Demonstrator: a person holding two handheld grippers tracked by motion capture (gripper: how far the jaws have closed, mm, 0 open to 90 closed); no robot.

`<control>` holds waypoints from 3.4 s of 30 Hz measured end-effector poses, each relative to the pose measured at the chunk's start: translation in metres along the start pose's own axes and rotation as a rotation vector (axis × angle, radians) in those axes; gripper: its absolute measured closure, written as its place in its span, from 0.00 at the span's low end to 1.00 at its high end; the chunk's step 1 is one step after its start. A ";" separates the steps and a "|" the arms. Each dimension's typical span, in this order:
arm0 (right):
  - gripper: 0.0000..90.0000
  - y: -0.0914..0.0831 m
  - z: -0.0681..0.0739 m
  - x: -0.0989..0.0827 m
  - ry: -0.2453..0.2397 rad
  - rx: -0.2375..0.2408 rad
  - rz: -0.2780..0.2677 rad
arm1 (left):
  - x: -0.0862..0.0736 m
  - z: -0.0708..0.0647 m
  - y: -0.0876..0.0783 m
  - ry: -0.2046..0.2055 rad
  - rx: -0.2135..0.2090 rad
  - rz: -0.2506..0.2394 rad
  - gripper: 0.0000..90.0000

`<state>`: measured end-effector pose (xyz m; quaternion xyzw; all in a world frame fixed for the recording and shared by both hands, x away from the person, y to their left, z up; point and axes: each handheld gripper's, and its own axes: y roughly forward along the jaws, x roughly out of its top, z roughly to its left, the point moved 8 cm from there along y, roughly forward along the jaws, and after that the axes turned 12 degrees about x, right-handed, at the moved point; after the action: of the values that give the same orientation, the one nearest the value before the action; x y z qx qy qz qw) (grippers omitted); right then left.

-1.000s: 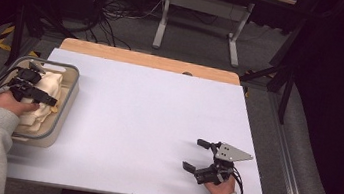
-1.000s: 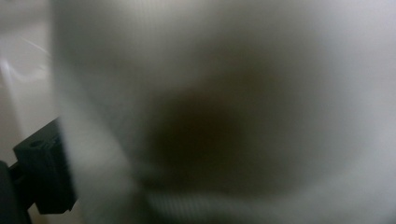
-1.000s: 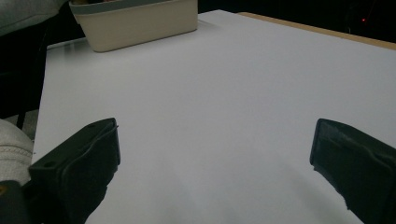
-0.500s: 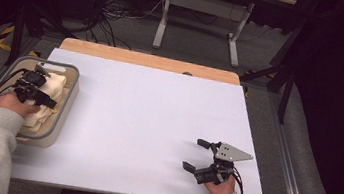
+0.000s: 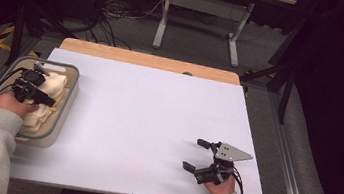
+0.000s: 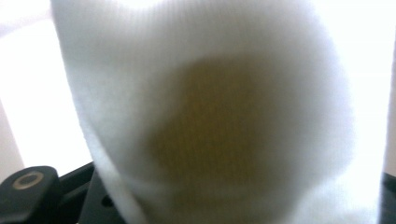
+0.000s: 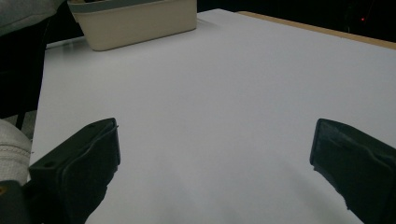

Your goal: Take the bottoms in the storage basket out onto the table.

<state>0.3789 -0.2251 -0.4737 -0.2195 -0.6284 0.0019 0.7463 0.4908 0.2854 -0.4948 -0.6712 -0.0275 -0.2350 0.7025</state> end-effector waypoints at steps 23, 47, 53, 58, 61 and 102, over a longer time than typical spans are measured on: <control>0.02 0.000 0.000 0.000 -0.002 -0.004 0.000 | 0.013 0.013 -0.036 -0.106 0.039 -0.236 0.58; 0.02 0.000 0.000 0.000 -0.003 -0.004 0.000 | 0.024 0.008 -0.090 -0.155 0.064 -0.562 0.58; 0.02 0.000 0.000 0.000 -0.002 -0.005 0.000 | 0.027 0.001 -0.104 -0.158 0.051 -0.633 0.58; 0.02 0.000 0.000 0.000 -0.003 -0.006 0.000 | 0.029 -0.004 -0.117 -0.165 0.043 -0.699 0.58; 0.02 0.000 0.000 0.000 -0.002 -0.006 0.000 | 0.031 -0.007 -0.124 -0.173 0.029 -0.732 0.58; 0.02 0.000 0.001 0.001 -0.007 0.002 -0.003 | 0.053 -0.162 -0.172 0.039 -0.379 -0.961 0.55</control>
<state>0.3780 -0.2249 -0.4730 -0.2176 -0.6315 0.0021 0.7442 0.4293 0.1167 -0.3319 -0.6938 -0.2768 -0.5445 0.3816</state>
